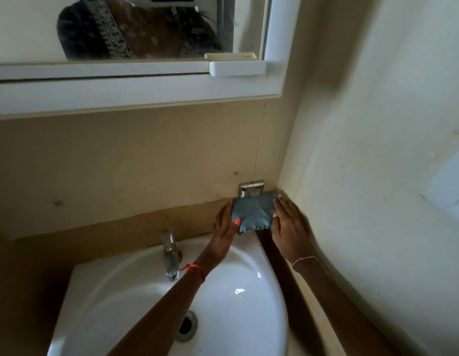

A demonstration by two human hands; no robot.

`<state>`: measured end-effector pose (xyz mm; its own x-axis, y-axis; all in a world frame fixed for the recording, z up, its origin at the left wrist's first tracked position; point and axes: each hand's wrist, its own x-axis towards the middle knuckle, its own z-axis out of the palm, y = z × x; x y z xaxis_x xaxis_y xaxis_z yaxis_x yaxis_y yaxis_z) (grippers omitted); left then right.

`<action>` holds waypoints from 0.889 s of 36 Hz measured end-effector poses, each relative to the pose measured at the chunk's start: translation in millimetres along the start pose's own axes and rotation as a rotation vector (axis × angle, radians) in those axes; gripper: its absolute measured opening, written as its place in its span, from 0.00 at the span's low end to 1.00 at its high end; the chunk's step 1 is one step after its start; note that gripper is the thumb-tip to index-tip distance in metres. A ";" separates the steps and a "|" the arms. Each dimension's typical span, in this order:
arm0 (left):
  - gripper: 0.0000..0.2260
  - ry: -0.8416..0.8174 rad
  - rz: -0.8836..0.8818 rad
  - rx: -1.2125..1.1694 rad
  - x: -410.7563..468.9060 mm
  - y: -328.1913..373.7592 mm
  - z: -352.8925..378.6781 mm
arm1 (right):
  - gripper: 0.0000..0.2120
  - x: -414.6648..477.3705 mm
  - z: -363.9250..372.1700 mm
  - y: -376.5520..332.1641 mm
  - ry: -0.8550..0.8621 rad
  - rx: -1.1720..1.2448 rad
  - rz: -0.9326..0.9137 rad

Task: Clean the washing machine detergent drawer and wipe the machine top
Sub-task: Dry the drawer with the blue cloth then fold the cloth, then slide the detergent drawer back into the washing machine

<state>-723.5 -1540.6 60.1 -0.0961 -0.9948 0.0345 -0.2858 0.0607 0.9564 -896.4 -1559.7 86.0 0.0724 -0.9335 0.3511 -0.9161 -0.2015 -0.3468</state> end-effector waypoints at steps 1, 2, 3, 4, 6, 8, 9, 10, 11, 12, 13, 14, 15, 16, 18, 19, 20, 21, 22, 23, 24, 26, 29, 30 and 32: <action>0.24 -0.001 0.005 0.037 -0.6 -3.4 -2.1 | 0.25 0.0 0.4 0.9 -0.008 -0.014 -0.010; 0.25 -0.001 0.005 0.081 -1.5 -4.3 -4.4 | 0.27 0.1 1.1 1.1 -0.029 -0.032 -0.019; 0.25 -0.005 0.012 0.121 -1.7 -4.9 -6.7 | 0.31 0.5 1.4 0.0 -0.048 -0.049 -0.022; 0.26 -0.003 0.026 0.155 -2.6 -4.5 -9.3 | 0.35 1.4 2.1 -1.3 -0.050 -0.053 -0.015; 0.32 0.007 0.073 0.215 -6.3 -3.3 -15.7 | 0.40 4.3 -0.3 -7.5 -0.056 -0.036 0.042; 0.35 0.034 0.121 0.312 -12.1 -3.4 -24.8 | 0.41 7.0 -3.0 -17.9 -0.012 -0.025 0.063; 0.34 0.051 0.150 0.359 -16.3 -3.2 -30.5 | 0.41 6.7 -6.4 -26.5 -0.008 -0.021 0.063; 0.31 0.068 0.172 0.389 -21.5 -0.8 -36.8 | 0.40 5.9 -9.5 -35.7 -0.011 -0.008 0.060; 0.27 0.083 0.187 0.398 -27.7 0.6 -43.7 | 0.39 4.6 -12.2 -46.8 -0.005 0.016 0.042; 0.26 0.097 0.190 0.403 -34.9 2.5 -51.5 | 0.37 2.5 -13.1 -58.4 0.012 0.048 0.003; 0.26 0.122 0.199 0.411 -43.2 4.6 -60.2 | 0.35 -1.0 -13.9 -72.3 0.042 0.086 -0.047; 0.26 0.154 0.208 0.425 -52.4 5.3 -69.6 | 0.32 -5.5 -12.3 -86.1 0.069 0.132 -0.100; 0.26 0.180 0.214 0.433 -62.4 6.0 -79.6 | 0.29 -10.3 -9.8 -100.4 0.084 0.184 -0.147; 0.27 0.204 0.214 0.444 -73.5 7.1 -90.8 | 0.28 -15.2 -5.4 -115.3 0.076 0.227 -0.199; 0.27 0.258 0.210 0.497 -98.8 8.3 -112.9 | 0.28 -28.6 2.8 -148.3 0.013 0.302 -0.288; 0.25 0.287 0.185 0.526 -114.2 8.8 -124.2 | 0.29 -36.8 7.9 -165.9 -0.014 0.335 -0.337; 0.24 0.319 0.152 0.555 -130.2 7.7 -135.4 | 0.28 -45.8 14.0 -182.3 -0.034 0.362 -0.390; 0.24 0.353 0.119 0.584 -147.9 5.8 -147.2 | 0.27 -56.8 18.5 -200.7 -0.054 0.386 -0.440; 0.24 0.393 0.085 0.615 -167.2 3.9 -160.0 | 0.25 -68.8 23.0 -219.7 -0.070 0.406 -0.490; 0.24 0.438 0.062 0.652 -187.4 1.9 -173.4 | 0.24 -82.4 26.6 -239.5 -0.086 0.427 -0.537; 0.25 0.477 0.038 0.682 -208.6 0.5 -186.9 | 0.23 -96.7 29.9 -258.8 -0.100 0.450 -0.590; 0.26 0.551 0.005 0.717 -255.1 -2.4 -212.7 | 0.22 -127.2 37.5 -297.3 -0.120 0.491 -0.706; 0.22 0.649 -0.070 0.765 -330.7 -5.7 -243.9 | 0.29 -174.2 49.0 -354.3 -0.180 0.535 -0.835; 0.22 0.692 -0.102 0.787 -356.5 -7.2 -252.2 | 0.31 -190.2 52.6 -372.3 -0.198 0.549 -0.877; 0.25 0.768 -0.179 0.844 -411.3 -7.4 -265.2 | 0.29 -226.2 55.0 -409.0 -0.213 0.568 -0.978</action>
<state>-429.0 -1153.7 115.9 0.5323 -0.7650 0.3625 -0.8111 -0.3383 0.4772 -516.4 -1282.5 100.6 0.7693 -0.3242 0.5505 -0.1252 -0.9215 -0.3677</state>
